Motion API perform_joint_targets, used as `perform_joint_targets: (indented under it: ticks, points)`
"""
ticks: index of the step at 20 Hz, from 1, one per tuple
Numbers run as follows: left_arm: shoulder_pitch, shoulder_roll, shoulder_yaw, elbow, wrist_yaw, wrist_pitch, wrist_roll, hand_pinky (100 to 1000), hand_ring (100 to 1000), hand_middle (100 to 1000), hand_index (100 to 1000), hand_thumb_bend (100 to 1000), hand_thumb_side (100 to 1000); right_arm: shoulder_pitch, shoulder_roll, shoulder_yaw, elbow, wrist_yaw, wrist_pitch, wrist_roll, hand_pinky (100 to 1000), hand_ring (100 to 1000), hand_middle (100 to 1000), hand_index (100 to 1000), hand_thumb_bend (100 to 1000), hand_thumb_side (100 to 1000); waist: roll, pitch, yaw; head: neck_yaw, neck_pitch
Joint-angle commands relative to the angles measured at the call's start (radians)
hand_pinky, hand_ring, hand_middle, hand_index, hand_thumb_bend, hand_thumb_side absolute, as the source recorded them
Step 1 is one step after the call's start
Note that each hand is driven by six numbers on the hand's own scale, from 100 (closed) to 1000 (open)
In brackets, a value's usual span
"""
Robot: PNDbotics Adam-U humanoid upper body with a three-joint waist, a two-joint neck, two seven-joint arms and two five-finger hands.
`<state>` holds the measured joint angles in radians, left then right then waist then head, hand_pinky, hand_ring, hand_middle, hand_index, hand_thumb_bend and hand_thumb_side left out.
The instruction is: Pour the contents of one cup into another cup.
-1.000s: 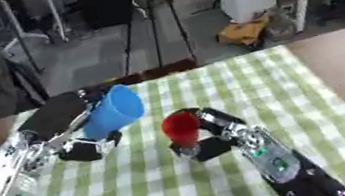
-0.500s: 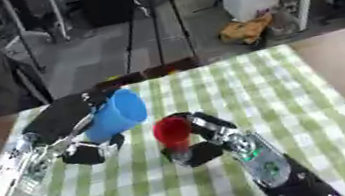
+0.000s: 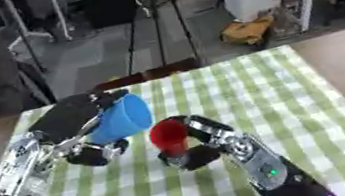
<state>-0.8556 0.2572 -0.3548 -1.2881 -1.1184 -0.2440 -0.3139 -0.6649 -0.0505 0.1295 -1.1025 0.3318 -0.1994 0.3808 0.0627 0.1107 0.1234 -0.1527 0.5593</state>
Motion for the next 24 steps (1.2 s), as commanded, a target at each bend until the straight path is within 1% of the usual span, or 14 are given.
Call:
perform_joint_targets:
  ticks: [1,15,24]
  points:
    - [-0.030,-0.002,-0.001,0.002,-0.042,-0.009,-0.011,656,487,414,622,353,100,-0.022,0.003,0.001,-0.010,0.004,-0.002,0.005,828,803,689,836,203,148,0.002,-0.015,0.001,-0.004,-0.009]
    - [-0.071,-0.044,-0.007,0.062,-0.185,-0.026,-0.004,677,489,404,605,422,100,-0.017,0.008,0.009,-0.004,0.013,-0.009,0.015,826,802,687,835,202,147,0.011,-0.019,-0.001,0.001,-0.011]
    - [-0.096,-0.054,-0.008,0.090,-0.245,-0.041,0.005,683,489,399,598,448,100,-0.013,0.012,0.012,-0.001,0.019,-0.012,0.019,826,801,692,835,204,147,0.014,-0.020,-0.003,0.008,-0.016]
